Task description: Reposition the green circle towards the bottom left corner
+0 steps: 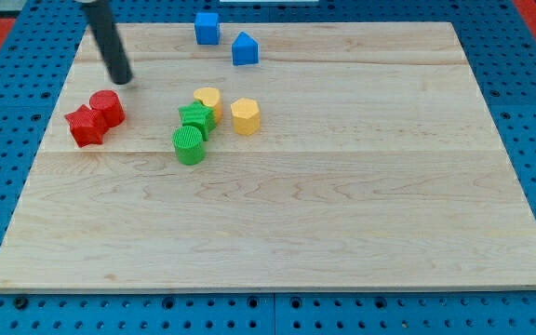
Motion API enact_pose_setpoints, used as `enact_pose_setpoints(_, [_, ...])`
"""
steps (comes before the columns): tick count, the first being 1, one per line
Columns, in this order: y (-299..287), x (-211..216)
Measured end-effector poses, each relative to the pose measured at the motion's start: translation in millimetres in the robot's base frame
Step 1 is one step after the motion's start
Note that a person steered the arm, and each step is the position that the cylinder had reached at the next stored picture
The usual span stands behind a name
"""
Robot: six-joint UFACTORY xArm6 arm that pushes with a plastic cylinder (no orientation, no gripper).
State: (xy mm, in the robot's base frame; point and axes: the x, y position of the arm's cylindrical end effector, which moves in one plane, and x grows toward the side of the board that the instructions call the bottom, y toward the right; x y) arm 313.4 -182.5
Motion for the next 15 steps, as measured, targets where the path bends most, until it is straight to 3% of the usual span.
enact_pose_setpoints(2, [11.9,6.3])
enact_pose_setpoints(4, [76.3,23.8])
enact_pose_setpoints(11, [65.6,20.7])
enact_pose_setpoints(14, [37.2,60.0])
enact_pose_setpoints(15, [58.1,69.2])
